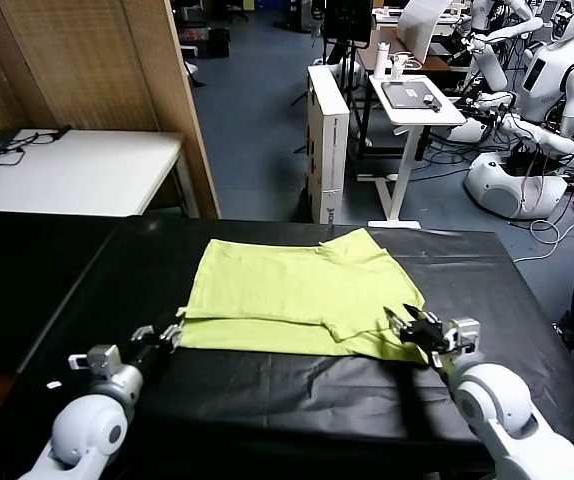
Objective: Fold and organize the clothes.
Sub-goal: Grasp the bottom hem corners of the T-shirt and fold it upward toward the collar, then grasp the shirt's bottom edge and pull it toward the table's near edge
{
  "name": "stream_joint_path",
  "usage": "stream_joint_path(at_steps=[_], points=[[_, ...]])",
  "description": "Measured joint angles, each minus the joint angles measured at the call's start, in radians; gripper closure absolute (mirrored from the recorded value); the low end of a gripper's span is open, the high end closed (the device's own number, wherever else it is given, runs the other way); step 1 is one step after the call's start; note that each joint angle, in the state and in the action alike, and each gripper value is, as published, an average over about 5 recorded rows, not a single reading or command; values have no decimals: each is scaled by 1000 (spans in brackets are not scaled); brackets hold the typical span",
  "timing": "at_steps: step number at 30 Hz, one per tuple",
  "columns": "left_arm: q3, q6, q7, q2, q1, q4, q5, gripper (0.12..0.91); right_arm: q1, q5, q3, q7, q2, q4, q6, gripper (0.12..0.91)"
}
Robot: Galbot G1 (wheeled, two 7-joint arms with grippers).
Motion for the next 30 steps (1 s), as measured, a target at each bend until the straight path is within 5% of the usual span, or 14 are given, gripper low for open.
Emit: stream_joint_path(at_steps=[16, 27, 30], points=[[12, -9, 5, -56, 48, 12, 38, 170, -148, -15, 56, -14, -34, 42, -1, 153], [14, -22, 15, -53, 39, 32, 35, 798, -156, -22, 49, -17, -38, 40, -1, 792], [13, -24, 13, -49, 41, 31, 35, 881, -163, -10, 52, -4, -39, 46, -4, 881]])
